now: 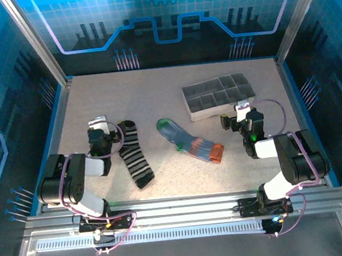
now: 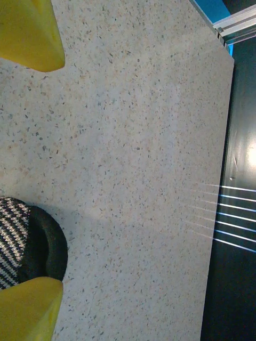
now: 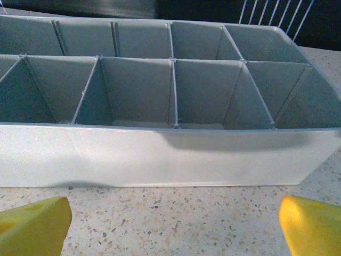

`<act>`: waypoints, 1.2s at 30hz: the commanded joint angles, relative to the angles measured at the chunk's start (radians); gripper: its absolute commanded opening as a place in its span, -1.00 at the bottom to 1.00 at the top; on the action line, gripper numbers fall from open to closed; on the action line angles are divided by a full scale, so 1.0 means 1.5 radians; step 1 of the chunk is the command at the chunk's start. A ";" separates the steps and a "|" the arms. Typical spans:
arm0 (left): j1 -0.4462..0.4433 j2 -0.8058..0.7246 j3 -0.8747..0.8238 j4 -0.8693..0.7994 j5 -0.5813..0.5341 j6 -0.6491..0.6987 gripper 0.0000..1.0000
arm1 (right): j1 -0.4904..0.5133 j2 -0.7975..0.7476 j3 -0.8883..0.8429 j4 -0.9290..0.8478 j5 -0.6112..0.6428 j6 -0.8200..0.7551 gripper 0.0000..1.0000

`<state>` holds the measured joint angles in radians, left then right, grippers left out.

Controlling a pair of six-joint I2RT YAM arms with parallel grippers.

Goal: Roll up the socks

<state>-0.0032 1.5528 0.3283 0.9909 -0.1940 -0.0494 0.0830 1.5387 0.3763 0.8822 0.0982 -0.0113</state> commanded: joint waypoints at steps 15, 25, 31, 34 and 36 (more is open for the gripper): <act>-0.002 -0.005 0.021 -0.026 -0.001 0.007 0.99 | -0.011 0.002 0.014 0.007 -0.011 0.001 0.99; -0.019 -0.071 0.029 -0.094 -0.074 0.005 0.99 | 0.003 -0.043 -0.010 0.020 0.032 -0.003 0.99; -0.097 -0.269 0.187 -0.389 -0.244 -0.050 0.99 | 0.143 -0.301 0.169 -0.305 0.289 0.017 0.99; -0.091 -0.288 0.416 -0.856 -0.235 -0.372 0.99 | 0.115 -0.332 0.349 -0.617 0.210 0.259 0.99; -0.064 -0.263 0.470 -0.944 -0.138 -0.470 0.99 | 0.021 -0.311 0.341 -0.575 0.020 0.409 0.99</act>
<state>-0.1356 1.1549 0.9291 0.0616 -0.4557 -0.4042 0.2298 1.0653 0.8772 0.2680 0.3222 0.2596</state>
